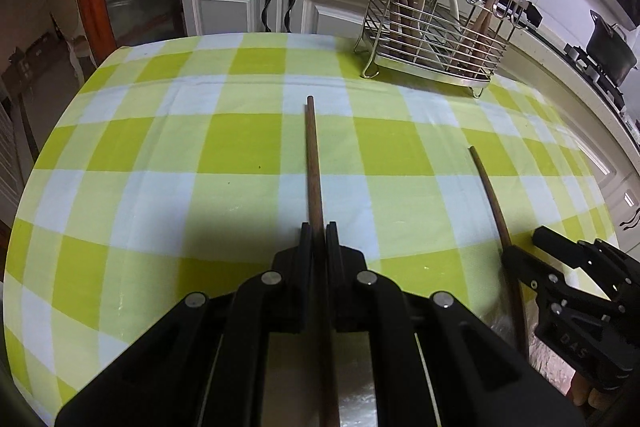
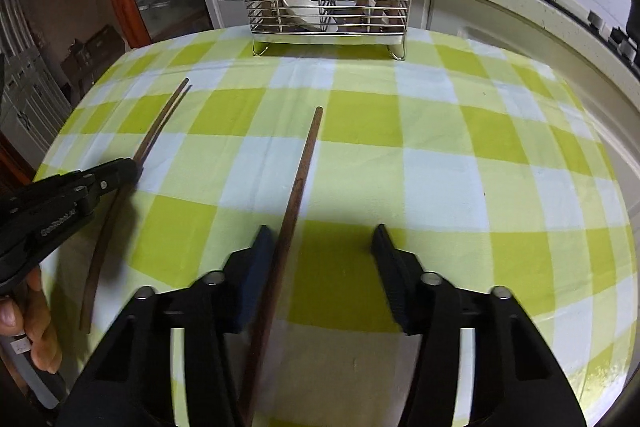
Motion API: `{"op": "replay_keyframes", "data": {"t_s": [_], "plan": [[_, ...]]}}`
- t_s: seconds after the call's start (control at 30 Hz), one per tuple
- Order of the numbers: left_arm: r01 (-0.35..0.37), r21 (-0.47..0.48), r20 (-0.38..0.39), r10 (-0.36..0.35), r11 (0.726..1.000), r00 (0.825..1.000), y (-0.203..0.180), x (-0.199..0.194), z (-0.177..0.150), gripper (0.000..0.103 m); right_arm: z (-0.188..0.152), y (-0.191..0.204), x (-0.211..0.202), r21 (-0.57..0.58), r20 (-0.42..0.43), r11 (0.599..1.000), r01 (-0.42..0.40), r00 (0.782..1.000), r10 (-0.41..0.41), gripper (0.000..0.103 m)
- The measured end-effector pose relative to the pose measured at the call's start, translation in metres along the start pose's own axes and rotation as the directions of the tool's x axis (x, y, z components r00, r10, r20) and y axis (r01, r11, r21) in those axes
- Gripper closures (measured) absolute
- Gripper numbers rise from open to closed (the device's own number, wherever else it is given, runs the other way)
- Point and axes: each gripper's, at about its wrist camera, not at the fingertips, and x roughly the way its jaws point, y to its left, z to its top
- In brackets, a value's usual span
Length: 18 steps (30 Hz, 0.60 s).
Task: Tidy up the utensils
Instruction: 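Close the left tool on a brown chopstick while the right tool grasps another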
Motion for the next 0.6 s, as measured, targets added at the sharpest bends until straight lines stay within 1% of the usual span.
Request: {"op": "replay_keyframes", "data": {"t_s": [0.17, 0.27, 0.37, 0.4, 0.47, 0.6], "plan": [[0.005, -0.002, -0.011, -0.005, 1.0, 1.0, -0.001, 0.003, 0.001, 0.096, 0.002, 0.007, 0.001, -0.027, 0.013, 1.0, 0.004, 1.0, -0.004, 0.078], [0.005, 0.003, -0.015, -0.005, 1.0, 1.0, -0.002, 0.004, 0.001, 0.095, 0.005, 0.008, 0.003, -0.028, 0.015, 1.0, 0.005, 1.0, -0.005, 0.085], [-0.003, 0.01, -0.019, 0.003, 1.0, 1.0, -0.004, 0.006, 0.004, 0.094, 0.006, 0.006, 0.004, -0.024, 0.021, 1.0, 0.004, 1.0, -0.004, 0.089], [-0.005, 0.013, -0.021, 0.005, 1.0, 1.0, -0.005, 0.007, 0.004, 0.093, 0.007, 0.005, 0.005, -0.023, 0.022, 1.0, 0.002, 1.0, -0.002, 0.09], [-0.005, 0.028, -0.025, 0.006, 1.0, 1.0, -0.009, 0.008, 0.006, 0.085, 0.007, 0.004, 0.005, -0.022, 0.024, 1.0, -0.002, 1.0, 0.003, 0.091], [-0.04, 0.06, -0.023, 0.041, 0.997, 0.999, -0.016, 0.011, 0.008, 0.086, 0.01, -0.001, 0.007, -0.017, 0.025, 1.0, -0.014, 1.0, 0.014, 0.093]]}}
